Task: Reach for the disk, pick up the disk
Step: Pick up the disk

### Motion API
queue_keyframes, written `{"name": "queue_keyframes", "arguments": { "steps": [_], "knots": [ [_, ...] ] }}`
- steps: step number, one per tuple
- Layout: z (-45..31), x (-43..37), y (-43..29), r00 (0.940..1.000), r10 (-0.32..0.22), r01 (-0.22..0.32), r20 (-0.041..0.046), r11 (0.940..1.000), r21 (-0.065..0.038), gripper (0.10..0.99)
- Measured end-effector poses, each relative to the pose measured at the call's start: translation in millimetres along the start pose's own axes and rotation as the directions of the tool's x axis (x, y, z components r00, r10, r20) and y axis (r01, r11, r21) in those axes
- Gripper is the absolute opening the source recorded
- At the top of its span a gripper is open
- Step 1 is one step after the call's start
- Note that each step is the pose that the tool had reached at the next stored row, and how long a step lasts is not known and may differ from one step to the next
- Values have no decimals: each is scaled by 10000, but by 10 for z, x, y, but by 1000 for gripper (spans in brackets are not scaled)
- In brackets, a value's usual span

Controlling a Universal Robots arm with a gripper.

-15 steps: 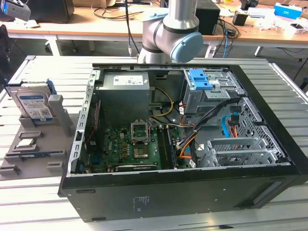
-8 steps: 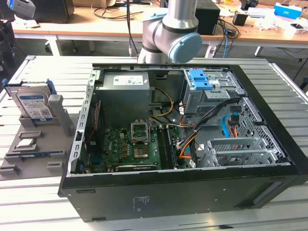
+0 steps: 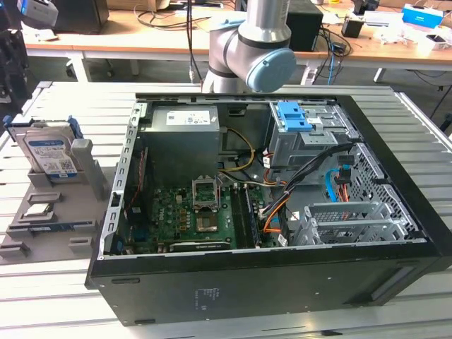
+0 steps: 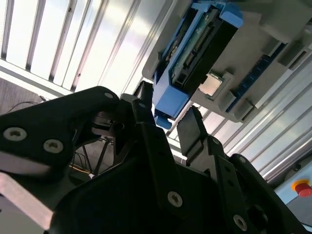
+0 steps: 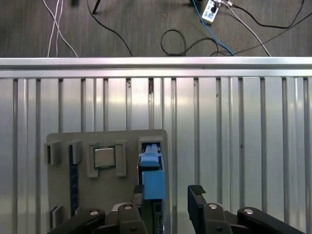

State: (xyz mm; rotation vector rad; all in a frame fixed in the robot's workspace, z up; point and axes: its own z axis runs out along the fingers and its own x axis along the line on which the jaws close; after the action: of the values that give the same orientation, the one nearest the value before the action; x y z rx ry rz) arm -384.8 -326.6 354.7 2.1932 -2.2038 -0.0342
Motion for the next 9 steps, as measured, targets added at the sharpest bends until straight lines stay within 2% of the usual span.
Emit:
{"name": "queue_keyframes", "arguments": {
  "steps": [2, 5, 9],
  "knots": [
    [9, 38, 0, 10000, 1, -1, -55, 10000, 0, 482],
    [35, 160, -4, 10000, 0, 0, -73, 10000, 3, 482],
    [167, 140, -44, 10000, -43, 43, -83, 10000, 2, 482]
  ]
}}
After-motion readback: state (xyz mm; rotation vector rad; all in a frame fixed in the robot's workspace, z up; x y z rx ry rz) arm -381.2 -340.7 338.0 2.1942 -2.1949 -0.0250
